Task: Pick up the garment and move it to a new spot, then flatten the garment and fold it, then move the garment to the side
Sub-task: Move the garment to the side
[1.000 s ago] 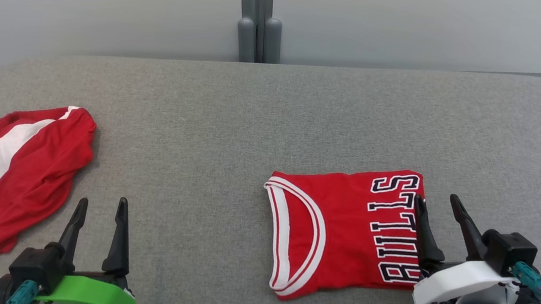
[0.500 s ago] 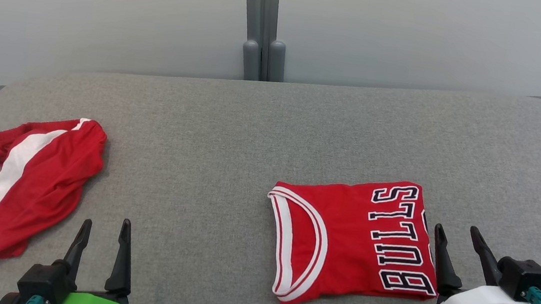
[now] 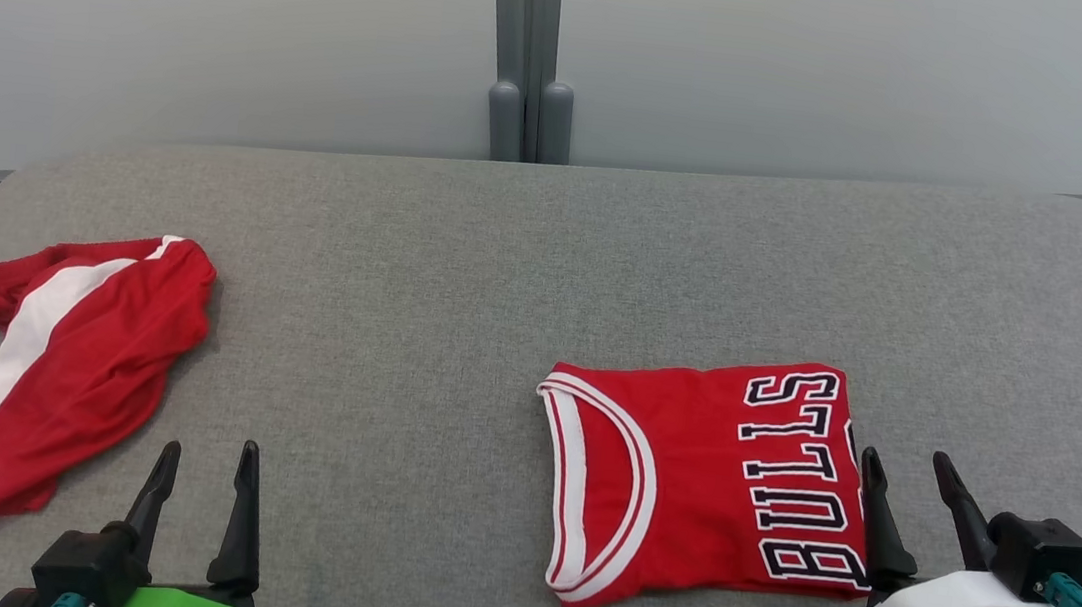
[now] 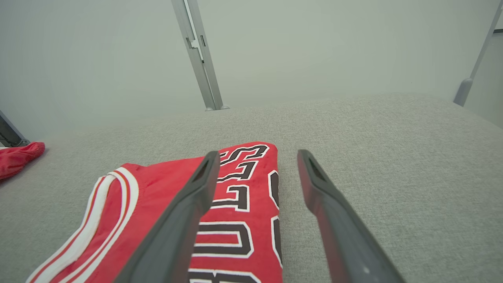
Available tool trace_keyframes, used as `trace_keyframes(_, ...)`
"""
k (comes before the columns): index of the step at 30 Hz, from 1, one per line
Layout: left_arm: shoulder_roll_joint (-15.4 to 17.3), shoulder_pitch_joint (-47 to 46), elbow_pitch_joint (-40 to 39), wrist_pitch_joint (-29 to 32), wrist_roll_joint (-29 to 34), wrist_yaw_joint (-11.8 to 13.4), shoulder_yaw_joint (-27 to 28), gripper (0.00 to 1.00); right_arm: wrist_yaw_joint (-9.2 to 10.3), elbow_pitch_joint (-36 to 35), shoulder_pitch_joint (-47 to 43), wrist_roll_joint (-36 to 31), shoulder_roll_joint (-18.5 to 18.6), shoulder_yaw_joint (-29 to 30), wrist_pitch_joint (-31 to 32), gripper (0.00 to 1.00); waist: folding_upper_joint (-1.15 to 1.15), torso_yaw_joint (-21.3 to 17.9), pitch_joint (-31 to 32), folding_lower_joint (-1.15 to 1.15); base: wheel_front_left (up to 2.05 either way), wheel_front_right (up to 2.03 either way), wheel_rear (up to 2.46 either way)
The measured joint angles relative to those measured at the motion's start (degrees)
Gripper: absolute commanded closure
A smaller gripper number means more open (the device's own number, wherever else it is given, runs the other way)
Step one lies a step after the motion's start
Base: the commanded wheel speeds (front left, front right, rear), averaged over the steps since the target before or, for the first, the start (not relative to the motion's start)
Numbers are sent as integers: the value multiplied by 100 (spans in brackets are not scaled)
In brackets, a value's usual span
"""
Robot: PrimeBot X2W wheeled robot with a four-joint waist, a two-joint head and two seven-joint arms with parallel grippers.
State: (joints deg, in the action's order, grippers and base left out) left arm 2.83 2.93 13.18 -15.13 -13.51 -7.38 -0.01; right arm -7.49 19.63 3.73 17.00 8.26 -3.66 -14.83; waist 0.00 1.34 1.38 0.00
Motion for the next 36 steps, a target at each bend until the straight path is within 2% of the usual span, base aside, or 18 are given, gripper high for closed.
trace_keyframes(6,0,0,-10,0,0,0,-4,0,0,-32,47,43,-14,-13,88,0,0,6,-57,0,0,0,0)
trace_keyframes(8,0,-1,-12,0,0,0,-18,0,0,-45,158,146,-2,-69,358,0,0,9,-91,0,0,0,0)
trace_keyframes(12,-1,-15,-40,0,0,0,-92,0,-3,126,438,420,31,79,1397,0,0,38,-189,0,0,0,0)
trace_keyframes(17,-1,-135,-38,0,-7,0,-222,0,-2,353,730,392,27,318,2345,0,0,140,-381,0,0,0,0)
trace_keyframes(21,-1,-217,-30,0,-41,0,-300,0,0,568,768,300,-51,416,2804,0,0,274,-528,0,0,0,0)
trace_keyframes(29,0,-357,-40,0,-46,0,-326,0,-1,935,922,55,-133,601,3262,0,0,484,-803,0,0,0,0)
trace_keyframes(30,0,-365,-47,0,-46,0,-324,0,-1,956,972,7,-125,556,3352,17,0,500,-836,0,0,0,0)
trace_keyframes(31,0,-365,-56,0,-47,0,-318,0,-1,954,1009,-48,-94,491,3401,86,0,511,-868,0,0,0,0)
trace_keyframes(32,0,-369,-66,0,-52,0,-316,0,-1,945,1042,-96,-51,436,3430,100,0,515,-894,0,0,0,0)
trace_keyframes(36,0,-471,-138,0,-65,0,-331,0,-8,811,1247,-215,193,-57,3616,100,0,467,-1002,0,0,0,0)
